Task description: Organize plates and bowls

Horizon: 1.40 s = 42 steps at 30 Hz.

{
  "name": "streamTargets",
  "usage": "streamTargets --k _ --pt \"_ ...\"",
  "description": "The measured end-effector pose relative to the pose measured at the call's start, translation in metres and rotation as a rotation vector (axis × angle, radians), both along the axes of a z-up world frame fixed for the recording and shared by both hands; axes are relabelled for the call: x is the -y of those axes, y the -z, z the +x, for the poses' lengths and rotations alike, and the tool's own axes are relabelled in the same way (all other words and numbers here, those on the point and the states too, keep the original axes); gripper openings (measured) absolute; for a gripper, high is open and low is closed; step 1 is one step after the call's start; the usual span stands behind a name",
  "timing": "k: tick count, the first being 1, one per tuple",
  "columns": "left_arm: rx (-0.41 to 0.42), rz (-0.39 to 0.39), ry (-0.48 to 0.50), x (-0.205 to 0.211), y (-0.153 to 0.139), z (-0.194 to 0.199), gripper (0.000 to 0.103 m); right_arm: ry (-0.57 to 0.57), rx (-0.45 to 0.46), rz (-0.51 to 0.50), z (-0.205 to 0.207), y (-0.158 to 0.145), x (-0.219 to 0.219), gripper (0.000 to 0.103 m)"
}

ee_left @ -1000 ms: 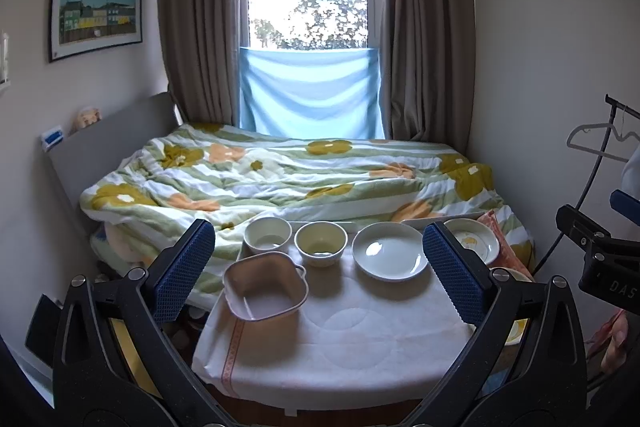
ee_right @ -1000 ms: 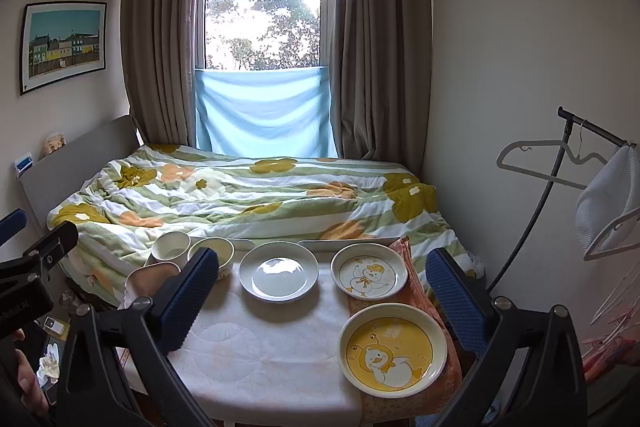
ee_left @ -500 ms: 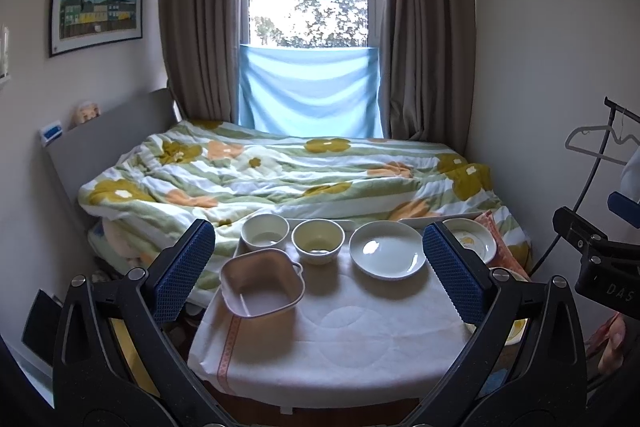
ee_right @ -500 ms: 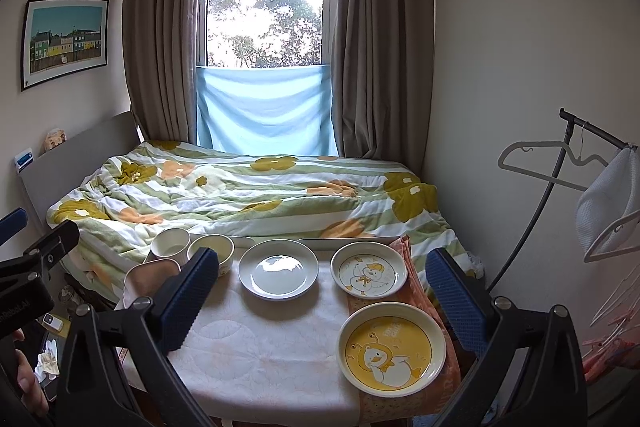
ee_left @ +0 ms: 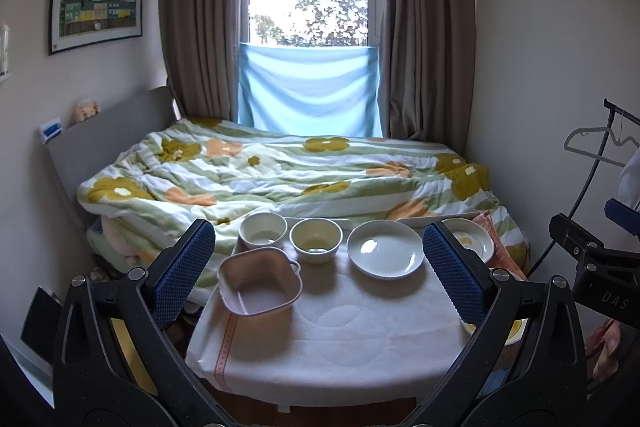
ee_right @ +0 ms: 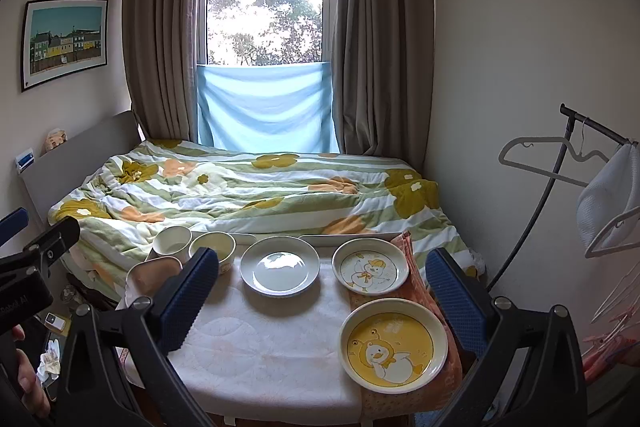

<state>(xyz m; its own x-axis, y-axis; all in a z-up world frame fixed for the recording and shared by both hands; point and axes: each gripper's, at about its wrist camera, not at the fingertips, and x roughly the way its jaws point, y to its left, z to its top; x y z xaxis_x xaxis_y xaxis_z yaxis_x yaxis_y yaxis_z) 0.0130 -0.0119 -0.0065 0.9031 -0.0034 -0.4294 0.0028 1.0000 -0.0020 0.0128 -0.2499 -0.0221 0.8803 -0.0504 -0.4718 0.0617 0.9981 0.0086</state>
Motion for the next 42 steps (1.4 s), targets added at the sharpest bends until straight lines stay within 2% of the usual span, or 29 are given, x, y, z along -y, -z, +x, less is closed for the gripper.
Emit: streamTargets --k 42 --pt "0.005 0.003 0.02 0.0073 -0.0008 -0.0016 0.103 -0.003 -0.011 0.003 0.0021 0.0003 0.0007 0.103"
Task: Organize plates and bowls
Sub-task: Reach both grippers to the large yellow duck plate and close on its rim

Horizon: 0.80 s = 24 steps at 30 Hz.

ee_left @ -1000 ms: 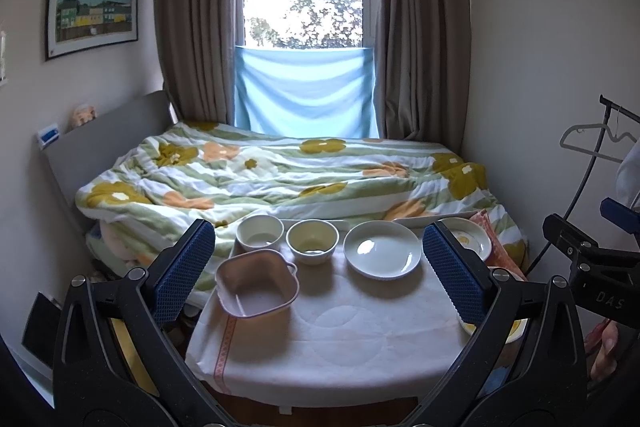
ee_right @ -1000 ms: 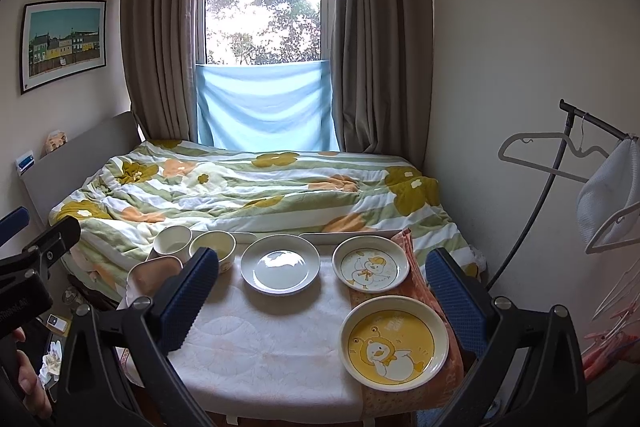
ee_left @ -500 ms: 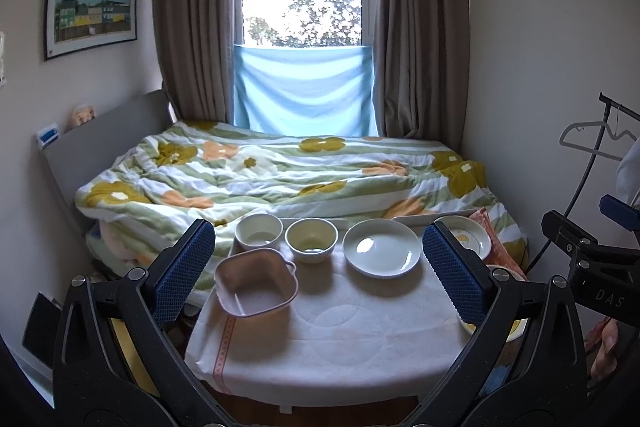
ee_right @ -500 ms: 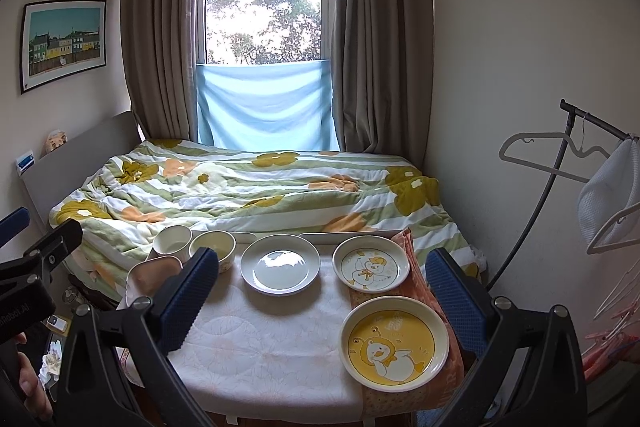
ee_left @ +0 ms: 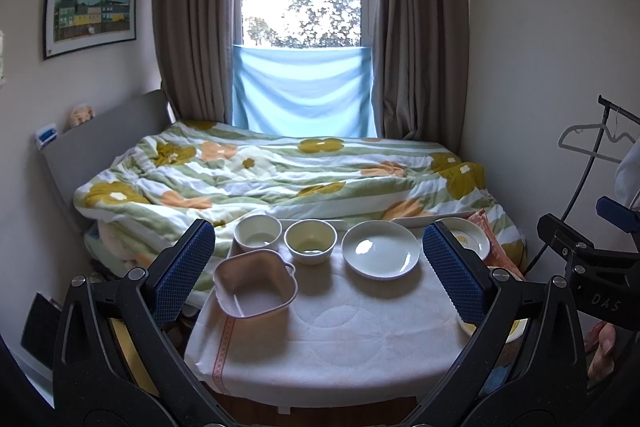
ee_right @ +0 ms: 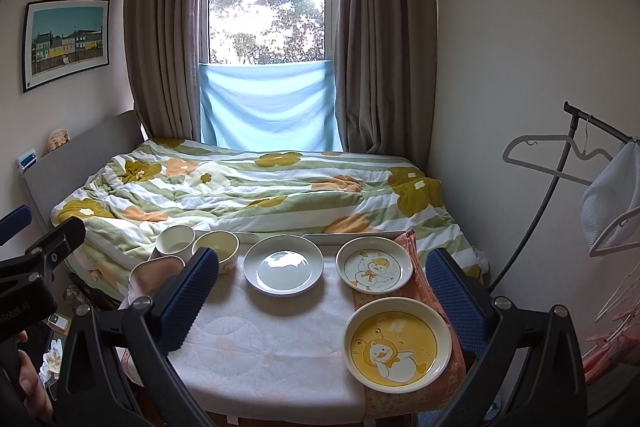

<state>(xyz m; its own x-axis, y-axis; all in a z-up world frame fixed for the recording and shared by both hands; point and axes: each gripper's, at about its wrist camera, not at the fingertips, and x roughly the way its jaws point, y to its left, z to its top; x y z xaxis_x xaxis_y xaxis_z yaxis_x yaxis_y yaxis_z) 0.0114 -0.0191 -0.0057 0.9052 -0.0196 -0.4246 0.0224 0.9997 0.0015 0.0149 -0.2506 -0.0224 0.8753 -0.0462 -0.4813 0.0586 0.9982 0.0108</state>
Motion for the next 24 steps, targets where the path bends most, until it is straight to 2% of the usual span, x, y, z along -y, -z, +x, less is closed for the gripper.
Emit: streamTargets --k 6,13,17,20,24 --pt "-0.027 0.013 -0.004 -0.005 0.0 0.008 0.103 0.002 -0.008 0.004 0.004 -0.002 -0.004 0.103" --pt "-0.149 0.046 0.015 -0.006 0.019 0.042 0.103 0.048 -0.062 0.039 0.018 0.012 0.006 0.103" --pt "-0.233 0.084 0.067 0.006 0.051 0.069 0.103 0.096 -0.12 0.092 0.028 0.041 0.025 0.103" --pt "-0.308 0.095 0.139 0.023 0.083 0.093 0.103 0.167 -0.204 0.14 0.033 0.074 0.05 0.103" --pt "-0.413 0.114 0.241 0.064 0.137 0.125 0.103 0.254 -0.363 0.137 0.038 0.124 0.092 0.103"
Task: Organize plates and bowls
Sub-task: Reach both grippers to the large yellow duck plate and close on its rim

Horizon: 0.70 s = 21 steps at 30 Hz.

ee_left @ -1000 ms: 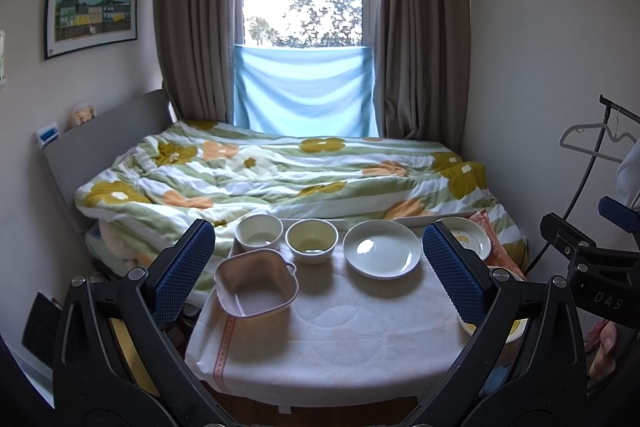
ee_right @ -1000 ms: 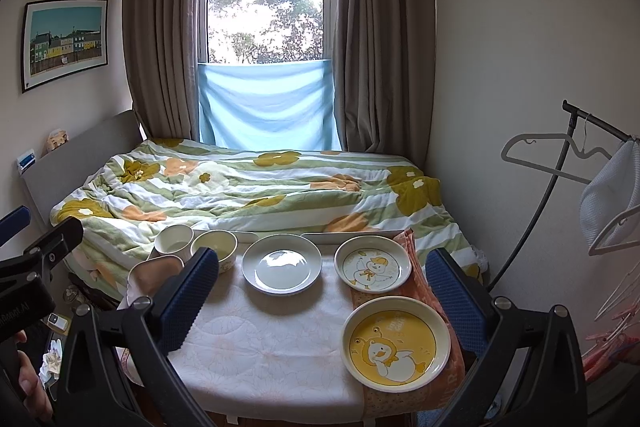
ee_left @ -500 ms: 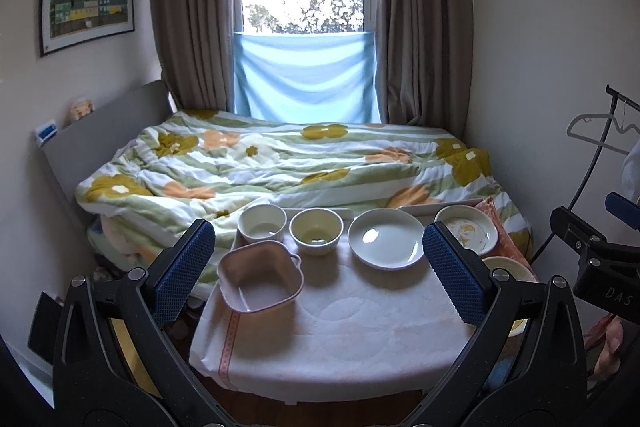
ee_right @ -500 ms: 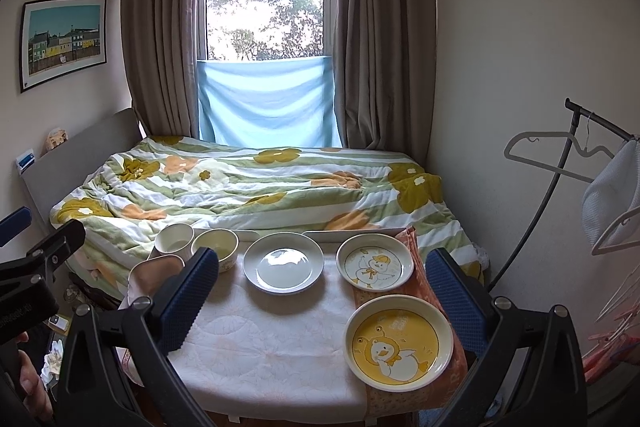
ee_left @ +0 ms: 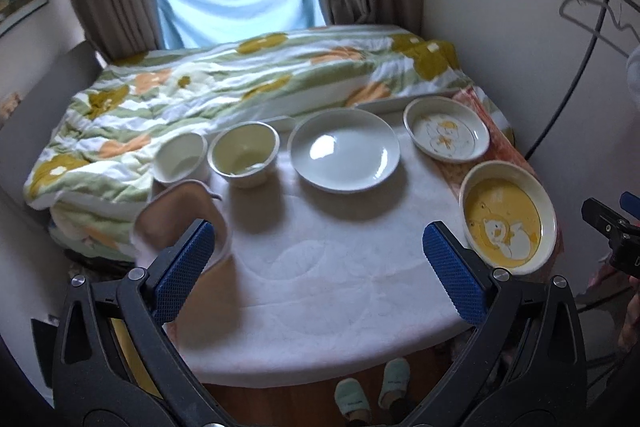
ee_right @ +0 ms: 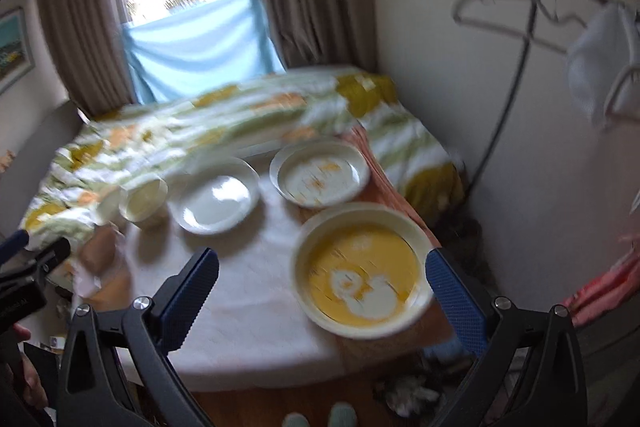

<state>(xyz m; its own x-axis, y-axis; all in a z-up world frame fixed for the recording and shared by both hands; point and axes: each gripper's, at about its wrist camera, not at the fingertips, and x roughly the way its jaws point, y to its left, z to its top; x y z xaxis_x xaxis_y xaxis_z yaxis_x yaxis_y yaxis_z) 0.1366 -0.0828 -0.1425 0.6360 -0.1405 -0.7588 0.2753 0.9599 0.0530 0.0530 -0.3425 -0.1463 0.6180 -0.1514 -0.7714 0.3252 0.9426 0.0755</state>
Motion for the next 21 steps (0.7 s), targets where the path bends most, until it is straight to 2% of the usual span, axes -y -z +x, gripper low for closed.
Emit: streamTargets --k 6,10,14,16,21 --pt "-0.13 -0.01 0.144 0.074 0.081 0.043 0.103 0.081 -0.082 0.101 0.004 0.072 0.064 0.103" --pt "-0.227 -0.037 0.226 0.119 0.123 0.063 0.103 0.105 -0.089 0.157 0.004 0.106 0.094 0.103" --pt "-0.304 -0.064 0.278 0.15 0.146 0.071 0.098 0.088 -0.086 0.224 0.006 0.127 0.112 0.086" --pt "-0.341 -0.068 0.298 0.164 0.155 0.074 0.082 0.069 -0.085 0.255 0.008 0.136 0.118 0.077" --pt "-0.395 -0.073 0.329 0.188 0.173 0.081 0.064 0.042 -0.088 0.32 0.017 0.15 0.126 0.045"
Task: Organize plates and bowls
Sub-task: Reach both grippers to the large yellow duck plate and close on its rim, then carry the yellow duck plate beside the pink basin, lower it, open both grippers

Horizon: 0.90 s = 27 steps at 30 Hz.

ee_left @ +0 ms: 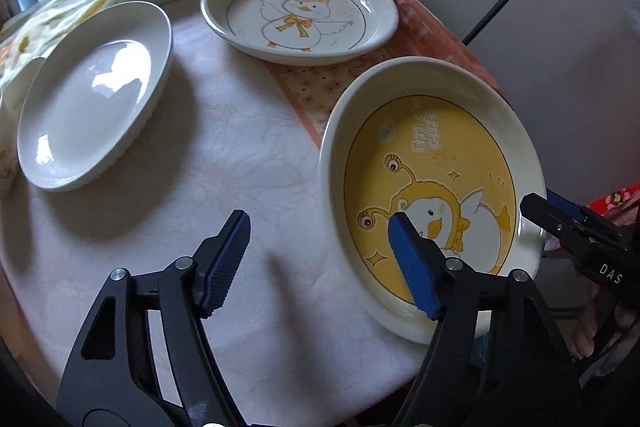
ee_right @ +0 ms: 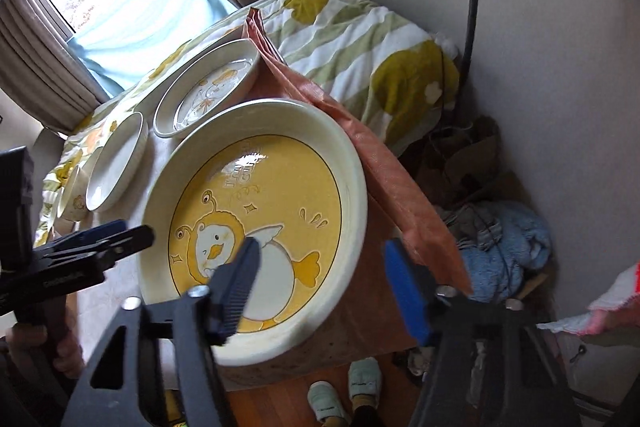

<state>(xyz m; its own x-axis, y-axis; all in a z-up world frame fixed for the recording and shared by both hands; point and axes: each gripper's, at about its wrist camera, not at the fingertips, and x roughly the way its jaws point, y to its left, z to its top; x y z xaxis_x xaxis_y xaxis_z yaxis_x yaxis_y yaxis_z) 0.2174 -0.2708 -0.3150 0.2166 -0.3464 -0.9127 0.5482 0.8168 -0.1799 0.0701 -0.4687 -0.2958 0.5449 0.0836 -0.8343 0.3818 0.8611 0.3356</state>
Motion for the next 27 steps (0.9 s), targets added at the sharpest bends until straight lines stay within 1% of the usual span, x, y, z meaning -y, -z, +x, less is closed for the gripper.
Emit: streamTargets --k 1,2,3,4,5,7,8,10,11,13,15,17,21,27 --pt "-0.004 0.004 0.005 0.004 0.003 0.001 0.057 -0.007 0.001 0.011 0.002 0.002 0.0 0.042" --pt "-0.011 0.006 0.007 0.005 0.003 0.002 0.054 -0.009 -0.003 0.015 0.002 0.003 0.001 0.037" --pt "-0.021 0.006 0.008 0.007 0.005 0.003 0.047 -0.013 -0.005 0.017 0.005 0.005 0.001 0.034" --pt "-0.031 0.005 0.007 0.008 0.007 0.004 0.043 -0.015 -0.007 0.018 0.007 0.007 0.003 0.033" --pt "-0.037 0.004 0.005 0.009 0.009 0.006 0.041 -0.017 -0.007 0.019 0.008 0.008 0.004 0.031" --pt "-0.049 0.004 -0.002 0.01 0.012 0.008 0.031 -0.021 -0.011 0.018 0.012 0.01 0.006 0.027" --pt "-0.055 -0.005 -0.004 0.011 0.012 0.01 0.029 -0.019 -0.014 0.012 0.013 0.011 0.008 0.024" --pt "-0.053 -0.017 -0.011 0.01 0.013 0.012 0.021 -0.011 -0.021 -0.003 0.016 0.013 0.01 0.017" --pt "-0.052 -0.022 -0.009 0.011 0.013 0.012 0.019 -0.008 -0.024 -0.008 0.017 0.013 0.012 0.013" --pt "-0.052 -0.022 0.002 0.014 0.013 0.012 0.013 -0.012 -0.019 -0.015 0.021 0.015 0.015 0.011" --pt "-0.039 -0.004 0.004 0.014 0.011 0.01 0.013 -0.023 -0.021 -0.027 0.024 0.015 0.018 0.01" --pt "-0.044 -0.01 -0.005 0.013 0.011 0.011 0.013 -0.035 -0.023 -0.047 0.024 0.014 0.015 0.01" --pt "-0.026 -0.008 -0.017 0.014 0.011 0.01 0.013 -0.06 -0.013 -0.041 0.022 0.013 0.017 0.01" --pt "-0.011 -0.019 -0.043 0.002 -0.001 -0.003 0.013 -0.085 -0.012 -0.05 0.023 0.008 0.012 0.01"
